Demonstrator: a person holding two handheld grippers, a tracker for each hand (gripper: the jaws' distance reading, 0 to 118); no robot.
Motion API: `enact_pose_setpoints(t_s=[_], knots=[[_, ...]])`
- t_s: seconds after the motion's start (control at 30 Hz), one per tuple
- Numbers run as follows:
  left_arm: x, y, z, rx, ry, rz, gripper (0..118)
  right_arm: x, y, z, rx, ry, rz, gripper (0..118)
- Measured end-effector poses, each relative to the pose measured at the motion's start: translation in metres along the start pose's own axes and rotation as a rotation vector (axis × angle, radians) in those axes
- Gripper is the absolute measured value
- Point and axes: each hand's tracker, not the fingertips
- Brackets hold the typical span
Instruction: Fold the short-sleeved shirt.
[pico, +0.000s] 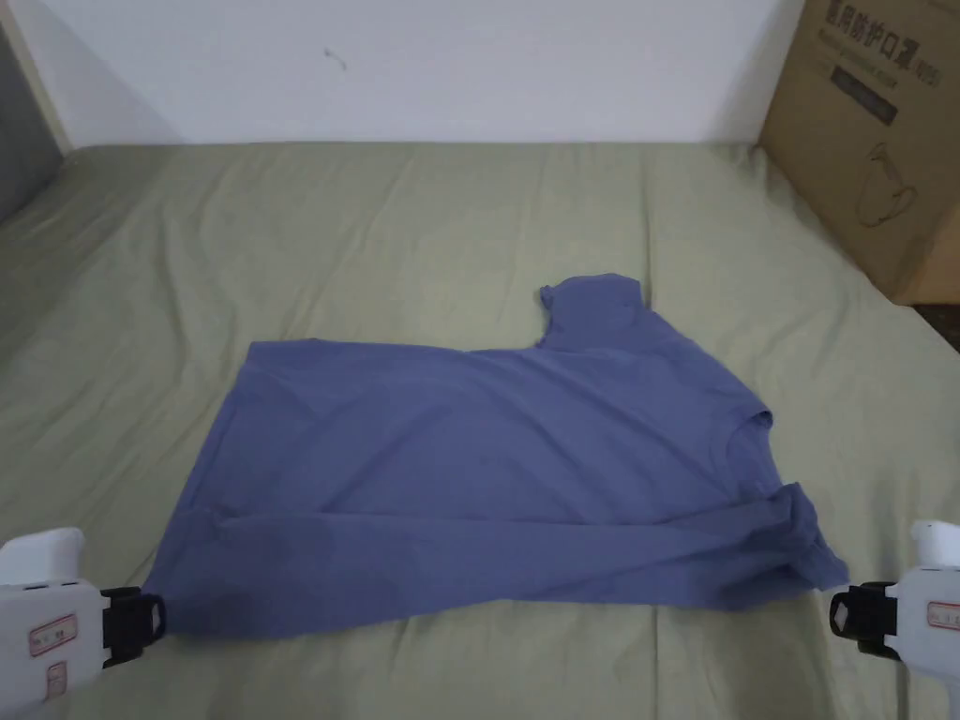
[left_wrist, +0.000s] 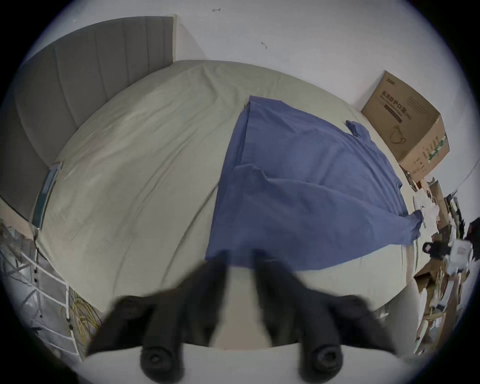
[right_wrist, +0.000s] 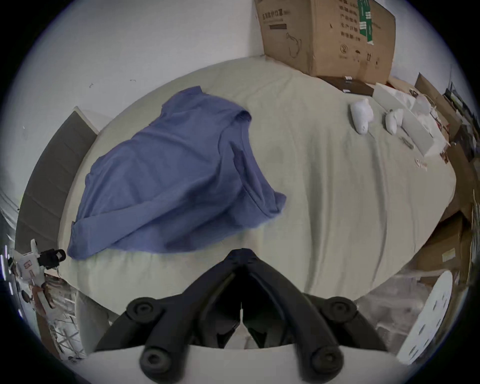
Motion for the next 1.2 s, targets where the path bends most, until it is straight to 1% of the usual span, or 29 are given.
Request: enact_pose_setpoints(t_s=[0.03, 0.07, 0.13, 0.2, 0.23, 0.27, 0.3, 0.33, 0.37, 0.4, 0.43, 0.47, 0.5, 0.53, 0.57, 0.63, 0.7, 0.73, 0.77, 0.8, 0.83, 0.87, 0.9, 0.93, 0.97, 1.0, 1.1, 1.13, 1.2], knots=[[0.000, 0.000, -0.002, -0.001, -0.006, 0.015, 87, 0.003, -0.001, 0.001, 0.001, 0.005, -0.016, 0], [0.001, 0.001, -0.006, 0.009, -0.018, 0.025, 91, 0.003, -0.002, 0.002, 0.005, 0.011, -0.038, 0], [0.004, 0.004, -0.015, 0.009, -0.028, 0.043, 89, 0.006, -0.001, 0.004, 0.009, 0.020, -0.054, 0], [0.007, 0.001, -0.031, -0.049, -0.046, 0.072, 89, 0.005, -0.001, 0.004, 0.010, 0.015, -0.058, 0], [0.008, -0.003, -0.041, -0.086, -0.055, 0.071, 80, 0.006, -0.001, 0.004, 0.011, 0.010, -0.059, 0], [0.011, -0.005, -0.048, -0.122, -0.023, 0.058, 53, 0.006, -0.001, 0.003, 0.011, 0.008, -0.063, 0], [0.018, -0.011, -0.047, -0.108, 0.081, -0.017, 41, 0.007, -0.001, 0.003, 0.008, 0.012, -0.073, 0], [0.017, -0.013, -0.038, -0.118, 0.128, -0.051, 30, 0.005, -0.002, 0.003, 0.011, 0.021, -0.083, 0], [0.017, -0.006, -0.030, -0.069, 0.008, 0.021, 2, 0.005, -0.001, 0.004, 0.022, 0.033, -0.093, 0], [0.008, 0.000, -0.032, -0.081, -0.070, 0.083, 2, 0.003, 0.000, 0.004, 0.034, 0.044, -0.092, 0], [0.008, 0.001, -0.030, -0.080, -0.022, 0.075, 2, 0.001, 0.004, 0.004, 0.038, 0.042, -0.086, 4], [0.014, 0.000, -0.032, -0.083, 0.010, 0.035, 2, -0.003, 0.007, 0.003, 0.045, 0.031, -0.068, 33], [0.018, 0.002, -0.031, -0.090, -0.005, 0.006, 2, -0.007, 0.012, 0.001, 0.048, 0.014, -0.042, 58], [0.022, 0.002, -0.029, -0.094, 0.008, -0.014, 2, -0.009, 0.017, -0.002, 0.046, 0.003, -0.028, 64], [0.026, 0.002, -0.028, -0.097, 0.017, -0.041, 2, -0.011, 0.021, -0.005, 0.053, -0.004, -0.011, 64], [0.030, 0.002, -0.027, -0.092, 0.000, -0.036, 2, -0.011, 0.031, -0.015, 0.060, -0.006, -0.018, 64], [0.023, 0.005, -0.030, -0.096, -0.006, -0.026, 2, -0.010, 0.041, -0.029, 0.043, -0.012, -0.052, 64], [0.021, 0.006, -0.030, -0.097, -0.011, -0.016, 2, -0.009, 0.043, -0.036, 0.037, -0.001, -0.061, 64], [0.018, 0.007, -0.030, -0.088, -0.023, 0.003, 2, -0.010, 0.045, -0.046, 0.028, 0.001, -0.057, 58], [0.017, 0.007, -0.028, -0.087, -0.034, 0.020, 2, -0.012, 0.046, -0.059, -0.013, -0.036, -0.043, 38], [0.015, 0.007, -0.028, -0.088, -0.039, 0.027, 2, -0.013, 0.044, -0.070, -0.035, -0.062, -0.024, 9], [0.014, 0.007, -0.028, -0.088, -0.040, 0.029, 2, -0.016, 0.041, -0.079, -0.073, -0.080, -0.001, 8], [0.014, 0.008, -0.026, -0.090, -0.046, 0.033, 2, -0.020, 0.036, -0.080, -0.064, -0.050, -0.024, 8], [0.016, 0.007, -0.023, -0.088, -0.046, 0.031, 2, -0.026, 0.033, -0.073, -0.034, -0.077, -0.021, 8], [0.018, 0.007, -0.019, -0.083, -0.044, 0.024, 2, -0.027, 0.035, -0.068, -0.021, -0.093, 0.011, 8], [0.018, 0.009, -0.016, -0.073, -0.043, 0.018, 2, -0.024, 0.037, -0.065, -0.014, -0.086, 0.006, 8], [0.021, 0.013, -0.002, -0.048, -0.040, -0.008, 2, -0.017, 0.042, -0.039, 0.021, -0.048, 0.005, 8], [0.021, 0.014, 0.002, -0.042, -0.046, -0.010, 2, -0.015, 0.043, -0.028, 0.040, -0.012, -0.013, 8], [0.021, 0.015, 0.013, -0.025, -0.046, -0.021, 2, -0.010, 0.042, -0.009, 0.068, 0.026, -0.037, 8]])
